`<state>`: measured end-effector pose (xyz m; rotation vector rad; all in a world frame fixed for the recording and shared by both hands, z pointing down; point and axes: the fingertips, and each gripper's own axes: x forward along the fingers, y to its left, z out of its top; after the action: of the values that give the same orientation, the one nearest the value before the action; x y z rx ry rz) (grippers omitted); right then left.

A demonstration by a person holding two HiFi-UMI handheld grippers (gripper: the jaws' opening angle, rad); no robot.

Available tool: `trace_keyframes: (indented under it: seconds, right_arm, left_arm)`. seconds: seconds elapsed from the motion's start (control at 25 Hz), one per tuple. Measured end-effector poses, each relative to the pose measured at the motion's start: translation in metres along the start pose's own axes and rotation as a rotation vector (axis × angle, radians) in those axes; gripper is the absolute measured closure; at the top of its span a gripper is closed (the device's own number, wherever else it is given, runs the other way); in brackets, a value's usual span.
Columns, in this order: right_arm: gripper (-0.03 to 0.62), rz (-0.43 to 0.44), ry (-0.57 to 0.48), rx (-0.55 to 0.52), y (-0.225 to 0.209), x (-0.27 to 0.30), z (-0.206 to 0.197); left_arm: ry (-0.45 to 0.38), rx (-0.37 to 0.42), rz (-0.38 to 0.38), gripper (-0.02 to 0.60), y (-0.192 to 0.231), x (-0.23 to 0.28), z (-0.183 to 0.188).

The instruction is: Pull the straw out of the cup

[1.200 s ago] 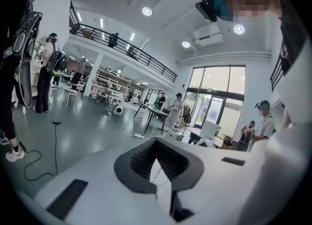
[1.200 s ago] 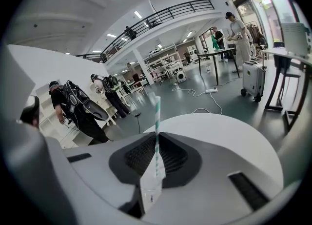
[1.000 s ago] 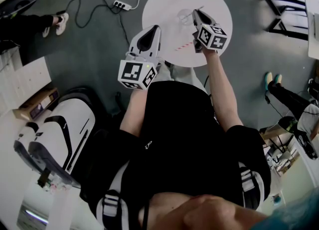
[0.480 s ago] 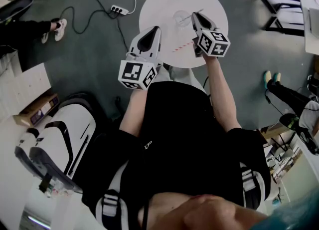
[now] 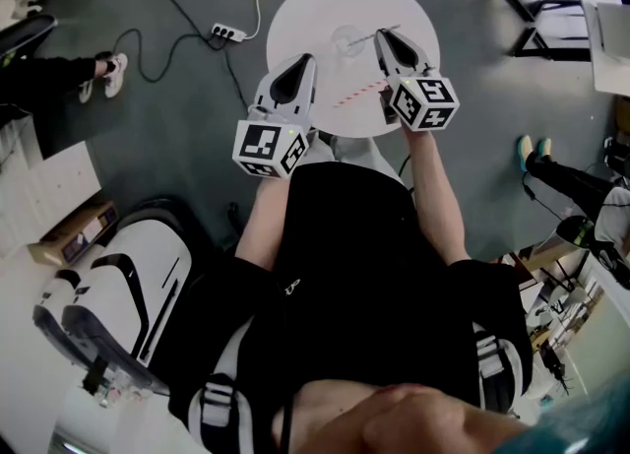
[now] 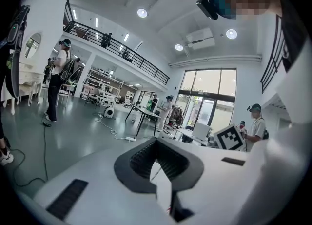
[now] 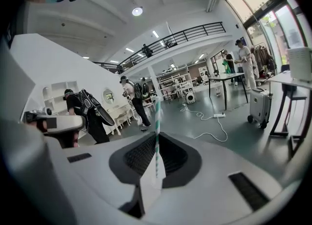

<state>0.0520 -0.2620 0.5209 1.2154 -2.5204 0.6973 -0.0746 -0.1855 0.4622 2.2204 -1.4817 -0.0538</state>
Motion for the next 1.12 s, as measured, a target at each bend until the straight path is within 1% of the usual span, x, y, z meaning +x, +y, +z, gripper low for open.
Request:
trace_keyframes:
  seconds: [0.24,0.4,0.56,0.64,0.72,0.88,0.96,1.12]
  right_arm:
    - [0.556,0.032,-0.052,-0.092,0.026,-0.028,0.027]
    - [0.556,0.031,-0.091,-0.159,0.039,-0.046,0.047]
    - [0.556,0.031,-0.13,-0.194,0.05,-0.064,0.063]
    - [0.556,0.021,-0.159,-0.209,0.053,-0.075,0.071]
    - [0.556,-0.007,-0.205,-0.244,0.057,-0.088,0.08]
    - [0.556,-0.065,-0.312,-0.333,0.066,-0.114,0.097]
    - [0.556,-0.074,-0.327,-0.325,0.067,-0.119,0.097]
    - [0.556,-0.076,-0.322,-0.323,0.065,-0.121,0.098]
  left_arm:
    - [-0.008,0.006,-0.024,0.574,-0.006,0.001,0.002]
    - [-0.013,0.009,-0.044,0.574,-0.012,0.005,0.005]
    - [-0.023,0.017,-0.058,0.574,-0.016,0.007,0.009]
    - [-0.027,0.016,-0.064,0.574,-0.018,0.008,0.012]
    - [-0.027,0.027,-0.071,0.574,-0.02,0.008,0.015]
    - [-0.052,0.095,-0.088,0.574,-0.032,0.013,0.027]
    - [-0.072,0.114,-0.098,0.574,-0.037,0.014,0.033]
    - [-0.104,0.134,-0.113,0.574,-0.044,0.013,0.044]
